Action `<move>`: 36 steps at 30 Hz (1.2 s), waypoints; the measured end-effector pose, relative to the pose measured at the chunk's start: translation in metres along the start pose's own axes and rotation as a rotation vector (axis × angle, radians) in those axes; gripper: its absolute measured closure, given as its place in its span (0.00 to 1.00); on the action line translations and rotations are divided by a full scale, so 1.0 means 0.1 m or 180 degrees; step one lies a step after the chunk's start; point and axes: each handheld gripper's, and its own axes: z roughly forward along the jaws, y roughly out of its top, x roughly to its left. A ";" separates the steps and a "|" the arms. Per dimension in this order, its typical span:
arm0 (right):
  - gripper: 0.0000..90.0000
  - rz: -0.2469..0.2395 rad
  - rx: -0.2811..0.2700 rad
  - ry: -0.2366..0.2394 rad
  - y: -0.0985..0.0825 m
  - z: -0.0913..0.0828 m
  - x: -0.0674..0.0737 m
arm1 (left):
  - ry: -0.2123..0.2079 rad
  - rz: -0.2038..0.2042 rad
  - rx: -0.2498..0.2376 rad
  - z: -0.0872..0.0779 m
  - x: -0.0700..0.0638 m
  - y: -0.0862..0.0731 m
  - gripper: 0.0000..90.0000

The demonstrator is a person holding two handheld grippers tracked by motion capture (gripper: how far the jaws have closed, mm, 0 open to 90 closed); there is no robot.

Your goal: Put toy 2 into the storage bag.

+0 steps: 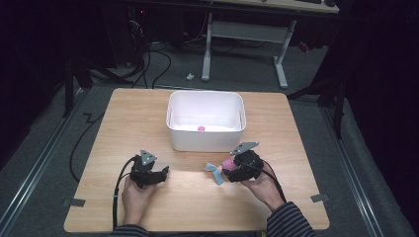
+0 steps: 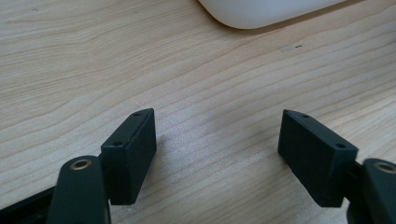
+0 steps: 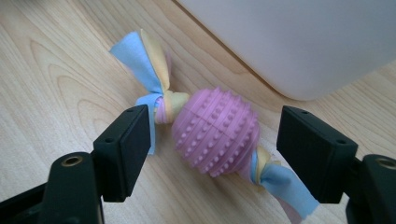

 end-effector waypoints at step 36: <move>0.36 -0.0137 0.0404 -0.0037 0.02 0.34 -0.01 | -0.0004 0.0002 0.0002 0.00 0.00 0.00 0.31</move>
